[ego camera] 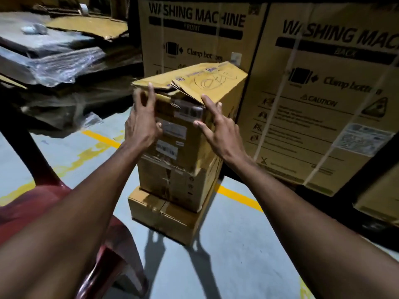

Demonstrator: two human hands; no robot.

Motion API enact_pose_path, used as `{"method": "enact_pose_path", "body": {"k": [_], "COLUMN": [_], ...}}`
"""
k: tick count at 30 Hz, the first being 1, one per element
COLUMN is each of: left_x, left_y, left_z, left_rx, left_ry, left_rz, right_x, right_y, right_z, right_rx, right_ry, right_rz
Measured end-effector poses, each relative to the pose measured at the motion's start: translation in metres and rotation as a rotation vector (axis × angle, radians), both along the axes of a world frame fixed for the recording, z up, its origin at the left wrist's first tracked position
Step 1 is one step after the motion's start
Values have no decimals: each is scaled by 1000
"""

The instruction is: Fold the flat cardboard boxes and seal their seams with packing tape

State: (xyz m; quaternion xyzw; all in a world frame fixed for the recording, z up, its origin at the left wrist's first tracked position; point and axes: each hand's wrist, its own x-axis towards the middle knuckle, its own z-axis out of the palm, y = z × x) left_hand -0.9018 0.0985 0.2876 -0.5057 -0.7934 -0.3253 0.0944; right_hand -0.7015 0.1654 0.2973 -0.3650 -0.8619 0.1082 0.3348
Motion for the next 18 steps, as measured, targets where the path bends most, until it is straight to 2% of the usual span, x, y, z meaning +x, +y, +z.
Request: {"method": "enact_pose_path", "body": {"k": [4,8,11,13,18], "left_x": [-12,25,83,132,284], "left_y": [-7,-27,-42,-46,-37], "left_z": [-10,-18,-35,-50,-78], "left_rx": [-87,-60,-93,-194,-507], "left_ry": [-43,-146,-286,-340,-294], "left_rz": [-50,-105,-146,-235,-606], "right_x": [-25,6,63,112,268], "right_y": [-7,-20,-44,-63,-98], "right_z": [-8,-26,-36,-47,-88], "right_rx": [71,-41,-70,-88,-215], "right_ry": [14,-22,-152,-258,-338], "right_rz": [-39,-30,-49,-104,-252]}}
